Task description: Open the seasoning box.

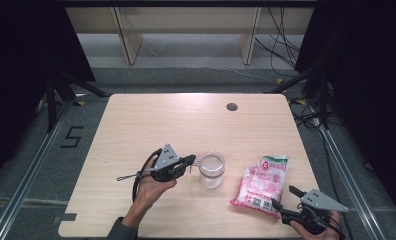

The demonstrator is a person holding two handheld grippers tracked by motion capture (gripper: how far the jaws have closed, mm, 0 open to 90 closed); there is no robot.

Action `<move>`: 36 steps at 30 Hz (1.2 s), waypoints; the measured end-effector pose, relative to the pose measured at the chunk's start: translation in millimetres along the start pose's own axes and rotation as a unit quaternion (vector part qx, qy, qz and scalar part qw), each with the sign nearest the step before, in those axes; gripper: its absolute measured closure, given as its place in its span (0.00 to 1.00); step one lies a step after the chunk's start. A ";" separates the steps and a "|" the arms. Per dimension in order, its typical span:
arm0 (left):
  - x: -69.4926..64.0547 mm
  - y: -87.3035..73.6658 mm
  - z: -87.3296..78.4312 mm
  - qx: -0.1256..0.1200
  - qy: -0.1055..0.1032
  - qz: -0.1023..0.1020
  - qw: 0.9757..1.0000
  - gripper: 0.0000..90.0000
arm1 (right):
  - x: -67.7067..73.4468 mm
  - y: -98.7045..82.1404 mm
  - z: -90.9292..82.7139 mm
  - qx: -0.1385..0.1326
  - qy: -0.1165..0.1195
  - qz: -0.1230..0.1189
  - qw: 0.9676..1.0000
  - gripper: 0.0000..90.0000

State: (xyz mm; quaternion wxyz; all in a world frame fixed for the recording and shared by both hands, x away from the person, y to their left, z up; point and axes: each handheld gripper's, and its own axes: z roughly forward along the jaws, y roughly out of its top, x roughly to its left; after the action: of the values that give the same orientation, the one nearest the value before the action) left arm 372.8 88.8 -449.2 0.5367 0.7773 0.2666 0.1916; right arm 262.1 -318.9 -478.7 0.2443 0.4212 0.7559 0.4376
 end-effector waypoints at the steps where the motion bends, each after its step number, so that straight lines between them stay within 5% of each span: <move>1: 0.9 0.5 1.6 -0.002 -0.001 -0.003 1.000 0.99 | 0.2 0.1 0.0 0.000 0.001 0.001 1.000 0.27; 12: 4.6 -0.8 8.3 0.006 0.004 -0.019 1.000 0.99 | 4.7 1.0 0.4 0.000 0.006 0.014 1.000 0.26; 18: 6.1 -1.7 7.7 0.003 0.000 -0.015 1.000 0.98 | 10.5 6.6 6.0 -0.011 0.012 0.009 1.000 0.17; 20: 6.2 -1.9 7.5 0.002 0.000 -0.015 1.000 0.98 | 15.9 12.1 11.6 -0.018 0.018 -0.025 0.999 0.18; 22: 5.9 -2.0 7.4 0.002 0.002 -0.013 1.000 0.98 | 21.1 16.2 16.8 -0.014 0.025 -0.034 0.999 0.20; 25: 5.9 -2.6 7.0 0.001 0.000 -0.016 1.000 0.98 | 25.9 24.1 26.5 -0.018 0.037 -0.062 0.997 0.32; 27: 5.4 -3.1 7.0 0.000 0.000 -0.020 1.000 0.98 | 33.0 29.7 31.8 -0.012 0.050 -0.041 0.998 0.39; 32: 7.1 -4.0 6.9 0.003 -0.002 -0.013 1.000 0.98 | 38.1 46.3 51.1 -0.027 0.085 -0.069 0.994 0.56; 33: 7.0 -4.1 6.9 0.002 -0.002 -0.014 1.000 0.98 | 41.8 48.6 53.0 -0.024 0.087 -0.054 0.994 0.61; 36: 7.4 -4.1 6.8 0.002 -0.003 -0.012 1.000 0.98 | 42.9 56.7 64.3 -0.040 0.104 -0.066 0.992 0.73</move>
State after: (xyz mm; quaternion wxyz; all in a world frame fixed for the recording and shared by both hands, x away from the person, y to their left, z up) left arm 381.7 89.5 -455.3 0.5383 0.7755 0.2750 0.1822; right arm 311.0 -238.2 -461.6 0.2097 0.3127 0.7849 0.4920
